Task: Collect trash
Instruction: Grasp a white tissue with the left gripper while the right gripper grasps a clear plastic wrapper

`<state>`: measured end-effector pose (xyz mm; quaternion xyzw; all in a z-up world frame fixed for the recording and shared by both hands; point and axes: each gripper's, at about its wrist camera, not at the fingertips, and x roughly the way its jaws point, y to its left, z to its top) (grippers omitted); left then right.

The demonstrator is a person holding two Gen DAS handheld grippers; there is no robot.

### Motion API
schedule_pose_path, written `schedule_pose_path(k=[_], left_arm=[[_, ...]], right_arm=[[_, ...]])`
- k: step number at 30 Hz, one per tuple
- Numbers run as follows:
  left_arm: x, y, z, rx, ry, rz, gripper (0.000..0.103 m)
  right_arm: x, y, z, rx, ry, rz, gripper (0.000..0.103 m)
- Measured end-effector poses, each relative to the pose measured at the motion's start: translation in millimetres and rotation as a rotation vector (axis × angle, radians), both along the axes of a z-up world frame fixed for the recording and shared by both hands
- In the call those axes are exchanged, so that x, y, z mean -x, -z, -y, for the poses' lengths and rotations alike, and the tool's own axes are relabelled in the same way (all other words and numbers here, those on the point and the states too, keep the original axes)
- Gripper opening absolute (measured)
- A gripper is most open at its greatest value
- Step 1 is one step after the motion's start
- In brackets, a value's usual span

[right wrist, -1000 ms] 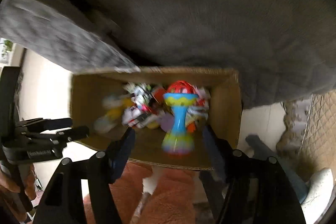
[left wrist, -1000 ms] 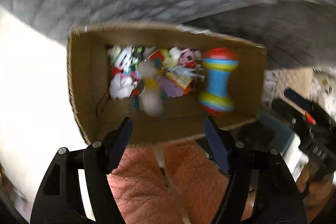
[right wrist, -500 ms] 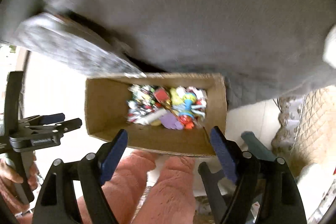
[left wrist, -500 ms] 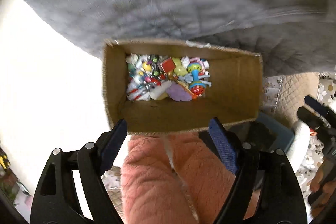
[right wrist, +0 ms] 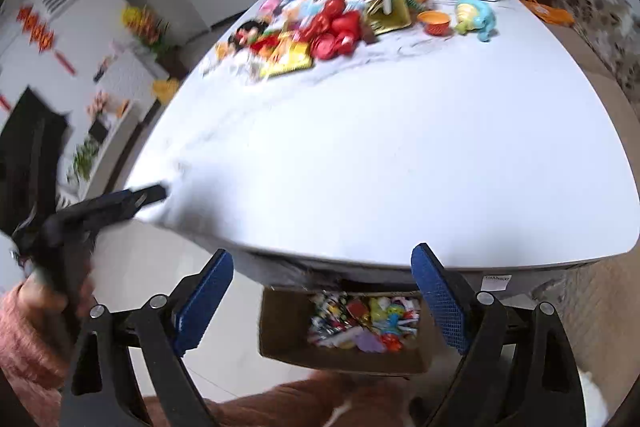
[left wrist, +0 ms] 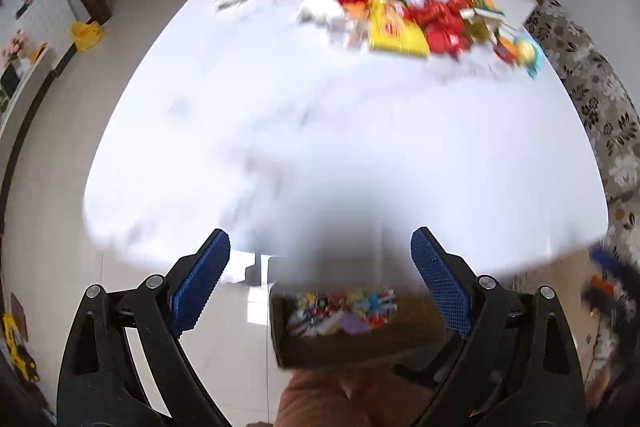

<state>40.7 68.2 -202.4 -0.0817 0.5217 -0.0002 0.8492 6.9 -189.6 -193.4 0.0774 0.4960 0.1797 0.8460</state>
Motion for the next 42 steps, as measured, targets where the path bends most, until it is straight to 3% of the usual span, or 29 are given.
schedule_pose_path(k=[6,10,12,15,17,19,20,24,28,31,34,37,39,42], left_arm=[[-105,-7,-2,0.028,-0.033,0.014,0.09],[-174,5,-29,0.186,-0.175,-0.054,0.09],[-198,10,-37,0.202,-0.226,-0.079,0.089],[-227,20,-46,0.22,-0.264,-0.121,0.073],[-242,32,-50,0.243,-0.268,-0.166,0.044],[-248,40,-54,0.343,-0.253,-0.171,0.034],[-248,40,-54,0.339,-0.247,-0.169,0.033],[-234,16,-61,0.359,-0.174,-0.07,0.033],[-187,-29,-76,0.398,-0.077,0.041,0.033],[-139,-59,-90,0.418,-0.041,0.114,0.033],[-93,-74,-101,0.386,-0.039,0.166,0.033],[-43,-65,-107,0.317,-0.052,0.149,0.033],[-21,-49,-113,0.338,-0.069,0.112,0.033],[14,-19,-131,0.384,-0.13,0.048,0.033]], right_arm=[[10,-4,6,0.01,0.063,0.0,0.089],[26,3,13,0.045,0.118,-0.011,0.089],[32,6,19,0.059,0.15,-0.018,0.089],[42,12,30,0.051,0.211,-0.046,0.089],[46,15,34,0.049,0.233,-0.06,0.089],[48,17,36,0.048,0.25,-0.071,0.089],[48,18,37,0.044,0.256,-0.078,0.089],[40,11,28,0.043,0.221,-0.057,0.089],[16,7,2,0.026,0.137,-0.05,0.09],[-23,1,-36,-0.015,0.026,-0.043,0.09],[-84,-1,-93,-0.061,-0.093,-0.031,0.091],[-137,6,-137,-0.142,-0.124,-0.07,0.091],[-177,15,-166,-0.176,-0.089,-0.111,0.091],[-214,28,-195,-0.147,-0.014,-0.138,0.091]])
